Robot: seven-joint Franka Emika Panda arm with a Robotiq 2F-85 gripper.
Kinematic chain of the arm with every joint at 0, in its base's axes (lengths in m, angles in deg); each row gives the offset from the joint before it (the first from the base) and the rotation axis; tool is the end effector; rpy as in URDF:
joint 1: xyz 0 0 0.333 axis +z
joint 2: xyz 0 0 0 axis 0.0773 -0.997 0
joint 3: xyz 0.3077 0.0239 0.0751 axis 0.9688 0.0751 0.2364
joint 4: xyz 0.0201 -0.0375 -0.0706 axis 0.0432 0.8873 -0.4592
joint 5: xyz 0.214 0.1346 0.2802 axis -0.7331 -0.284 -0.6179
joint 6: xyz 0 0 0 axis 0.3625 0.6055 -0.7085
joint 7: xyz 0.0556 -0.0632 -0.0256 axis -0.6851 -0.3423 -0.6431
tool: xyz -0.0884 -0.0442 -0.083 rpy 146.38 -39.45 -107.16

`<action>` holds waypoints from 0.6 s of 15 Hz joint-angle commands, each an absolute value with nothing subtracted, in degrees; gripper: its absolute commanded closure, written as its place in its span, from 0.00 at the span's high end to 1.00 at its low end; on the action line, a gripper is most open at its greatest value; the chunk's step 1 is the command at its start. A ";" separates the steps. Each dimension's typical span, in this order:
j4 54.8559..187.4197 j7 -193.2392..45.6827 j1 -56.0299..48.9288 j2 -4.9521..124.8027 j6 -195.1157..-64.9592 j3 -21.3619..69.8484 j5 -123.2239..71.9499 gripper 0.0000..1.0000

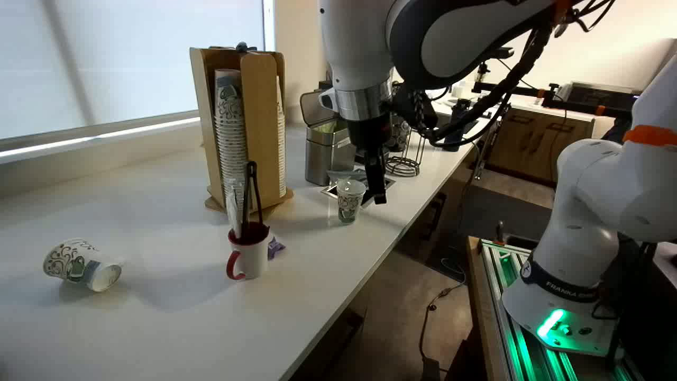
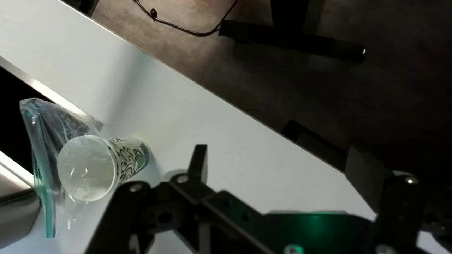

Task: Remove the tongs from the cup, then move the paper towel roll to the left

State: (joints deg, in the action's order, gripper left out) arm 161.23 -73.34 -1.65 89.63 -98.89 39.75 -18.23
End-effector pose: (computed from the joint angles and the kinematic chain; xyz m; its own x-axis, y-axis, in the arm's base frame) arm 0.4105 0.0867 0.4051 0.9481 0.1781 -0.2633 0.2400 -0.9442 0.2254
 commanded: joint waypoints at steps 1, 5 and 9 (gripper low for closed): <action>161.14 -73.08 -0.25 89.54 -98.76 38.45 -17.96 1.00; 159.82 -63.69 -1.36 89.22 -103.39 37.30 -19.78 1.00; 155.09 -56.64 -2.31 85.25 -108.95 35.49 -22.04 1.00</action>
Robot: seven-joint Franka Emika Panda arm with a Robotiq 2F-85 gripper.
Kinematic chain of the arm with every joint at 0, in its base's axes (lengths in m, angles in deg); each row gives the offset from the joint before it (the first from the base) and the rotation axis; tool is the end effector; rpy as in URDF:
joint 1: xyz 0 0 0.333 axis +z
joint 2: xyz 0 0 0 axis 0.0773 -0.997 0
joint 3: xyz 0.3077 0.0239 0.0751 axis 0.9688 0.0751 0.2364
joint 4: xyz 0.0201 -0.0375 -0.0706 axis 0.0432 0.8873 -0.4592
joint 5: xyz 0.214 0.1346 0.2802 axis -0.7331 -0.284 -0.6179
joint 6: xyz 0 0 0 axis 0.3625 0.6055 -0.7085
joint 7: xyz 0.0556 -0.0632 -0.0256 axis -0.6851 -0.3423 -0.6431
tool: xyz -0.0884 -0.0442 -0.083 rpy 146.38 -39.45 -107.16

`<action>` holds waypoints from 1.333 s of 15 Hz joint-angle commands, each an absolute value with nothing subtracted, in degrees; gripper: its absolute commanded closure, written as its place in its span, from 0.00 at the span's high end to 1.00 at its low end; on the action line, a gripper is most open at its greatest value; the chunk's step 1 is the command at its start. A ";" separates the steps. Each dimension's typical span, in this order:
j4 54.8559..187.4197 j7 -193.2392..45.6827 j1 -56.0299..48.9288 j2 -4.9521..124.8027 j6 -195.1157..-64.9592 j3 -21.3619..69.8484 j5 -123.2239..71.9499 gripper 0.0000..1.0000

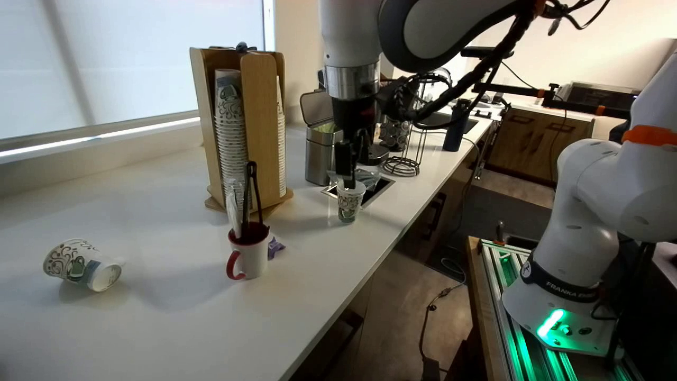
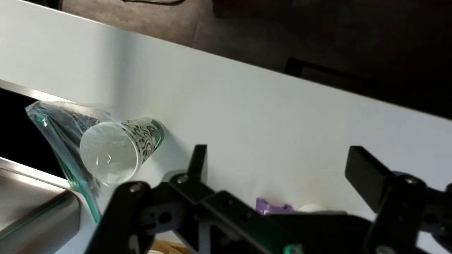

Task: Remove the tongs from the cup, then move the paper towel roll to the left

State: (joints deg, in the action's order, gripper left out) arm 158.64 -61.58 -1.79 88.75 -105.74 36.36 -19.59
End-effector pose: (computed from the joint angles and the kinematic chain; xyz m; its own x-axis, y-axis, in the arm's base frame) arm 0.4428 0.0716 0.4248 0.9954 -0.0538 -0.0797 -0.0369 -0.9791 0.2000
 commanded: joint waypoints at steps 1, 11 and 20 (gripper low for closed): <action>153.34 -55.02 -2.62 83.77 -110.15 35.03 -22.74 1.00; 149.48 -49.39 -3.00 80.83 -113.15 32.78 -25.65 1.00; 142.34 -34.69 -2.97 70.90 -113.64 31.02 -23.90 1.00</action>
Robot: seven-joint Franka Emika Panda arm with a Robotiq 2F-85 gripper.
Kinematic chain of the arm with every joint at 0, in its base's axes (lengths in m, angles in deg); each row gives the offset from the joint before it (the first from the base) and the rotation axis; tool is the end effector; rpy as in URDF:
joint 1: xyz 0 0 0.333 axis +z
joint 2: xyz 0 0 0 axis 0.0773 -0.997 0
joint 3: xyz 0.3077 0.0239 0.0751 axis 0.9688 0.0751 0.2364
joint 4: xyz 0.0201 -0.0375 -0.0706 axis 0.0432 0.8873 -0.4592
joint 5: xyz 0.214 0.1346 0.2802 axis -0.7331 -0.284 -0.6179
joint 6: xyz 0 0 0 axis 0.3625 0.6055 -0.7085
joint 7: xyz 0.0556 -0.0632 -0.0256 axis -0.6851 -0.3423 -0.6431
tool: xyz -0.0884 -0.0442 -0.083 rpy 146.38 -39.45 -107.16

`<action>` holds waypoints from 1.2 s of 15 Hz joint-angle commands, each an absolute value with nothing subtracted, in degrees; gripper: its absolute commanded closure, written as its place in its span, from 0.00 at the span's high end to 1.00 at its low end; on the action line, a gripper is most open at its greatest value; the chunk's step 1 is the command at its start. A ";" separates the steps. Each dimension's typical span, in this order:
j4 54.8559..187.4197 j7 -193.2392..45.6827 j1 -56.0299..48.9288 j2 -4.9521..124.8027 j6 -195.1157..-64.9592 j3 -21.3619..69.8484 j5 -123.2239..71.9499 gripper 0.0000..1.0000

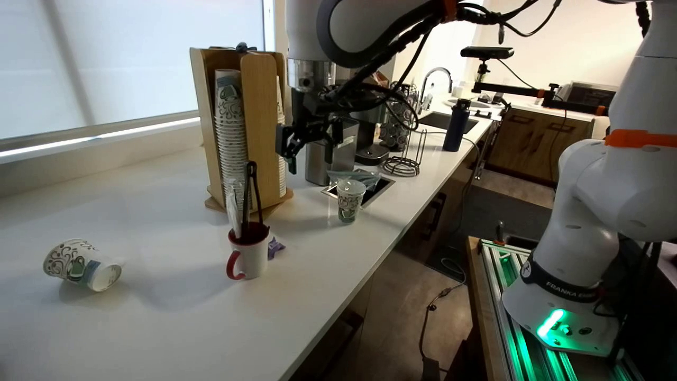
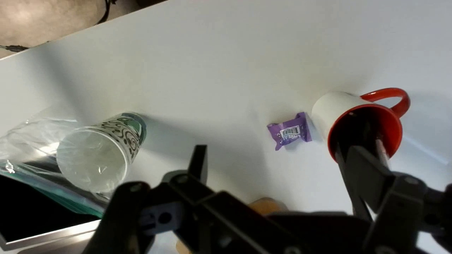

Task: Remove the tongs from the cup, then move the paper towel roll to the left

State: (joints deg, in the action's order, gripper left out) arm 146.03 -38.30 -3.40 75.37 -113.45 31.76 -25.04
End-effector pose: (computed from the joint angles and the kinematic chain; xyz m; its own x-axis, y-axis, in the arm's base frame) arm 0.5369 0.0386 0.4175 0.8308 -0.5558 0.0292 -0.5566 -0.8296 0.0450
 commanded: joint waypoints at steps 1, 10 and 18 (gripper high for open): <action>140.89 -33.80 -2.88 69.27 -114.57 30.59 -23.98 1.00; 134.38 -38.64 -1.70 65.95 -122.65 30.03 -25.94 1.00; 133.16 -38.21 -1.27 64.73 -121.78 29.38 -26.53 1.00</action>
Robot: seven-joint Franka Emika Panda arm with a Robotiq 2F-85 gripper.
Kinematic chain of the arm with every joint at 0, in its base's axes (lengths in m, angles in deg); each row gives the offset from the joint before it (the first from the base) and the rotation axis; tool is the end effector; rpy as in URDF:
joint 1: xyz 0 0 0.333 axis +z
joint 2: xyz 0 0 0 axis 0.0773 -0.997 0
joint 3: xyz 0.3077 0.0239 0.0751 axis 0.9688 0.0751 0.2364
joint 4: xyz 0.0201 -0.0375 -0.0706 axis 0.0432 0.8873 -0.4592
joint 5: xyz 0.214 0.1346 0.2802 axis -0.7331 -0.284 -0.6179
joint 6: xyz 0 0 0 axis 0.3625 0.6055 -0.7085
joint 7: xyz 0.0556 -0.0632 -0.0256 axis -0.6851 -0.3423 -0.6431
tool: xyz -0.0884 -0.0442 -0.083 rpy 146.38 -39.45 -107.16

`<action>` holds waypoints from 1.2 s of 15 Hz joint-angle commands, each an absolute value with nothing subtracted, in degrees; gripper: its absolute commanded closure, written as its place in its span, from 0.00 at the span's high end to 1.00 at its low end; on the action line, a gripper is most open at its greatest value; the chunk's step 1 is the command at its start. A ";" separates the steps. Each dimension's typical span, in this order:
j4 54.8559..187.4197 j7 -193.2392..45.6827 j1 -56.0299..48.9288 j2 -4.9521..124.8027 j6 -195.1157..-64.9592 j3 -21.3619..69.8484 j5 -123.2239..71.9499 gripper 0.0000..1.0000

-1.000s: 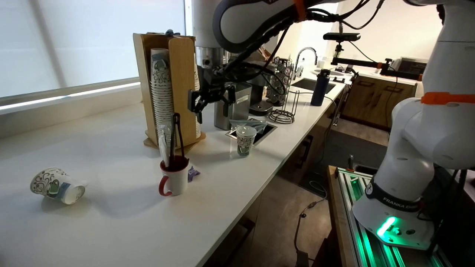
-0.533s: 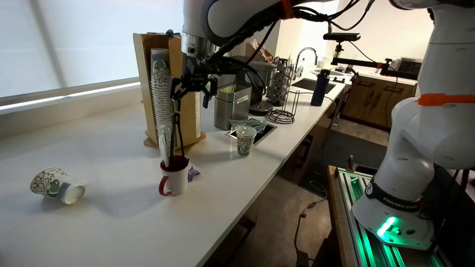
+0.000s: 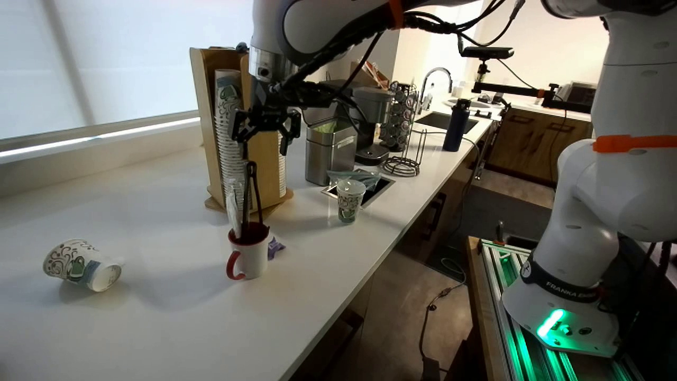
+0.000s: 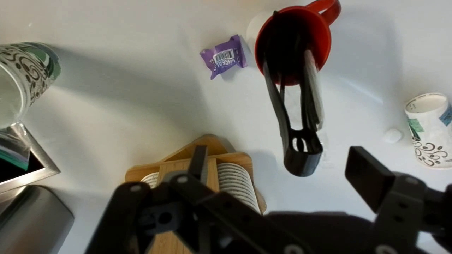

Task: Remove the tongs from the cup, then move the paper towel roll to the left

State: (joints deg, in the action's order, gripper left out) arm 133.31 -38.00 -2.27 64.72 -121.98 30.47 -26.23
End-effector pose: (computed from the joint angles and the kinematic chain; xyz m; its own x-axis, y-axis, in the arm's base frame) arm 0.6194 0.0448 0.4273 0.8070 -0.5700 0.1543 -0.5624 -0.8216 -0.0935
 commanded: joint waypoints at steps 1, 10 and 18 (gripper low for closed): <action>133.10 -38.22 -1.27 64.70 -121.78 29.37 -26.54 1.00; 129.61 -38.88 -1.10 59.53 -124.31 29.47 -30.38 1.00; 127.03 -38.32 0.10 55.46 -123.80 29.18 -30.76 0.83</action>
State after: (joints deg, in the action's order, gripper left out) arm 128.71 -38.09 -1.13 57.20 -124.28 30.06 -29.50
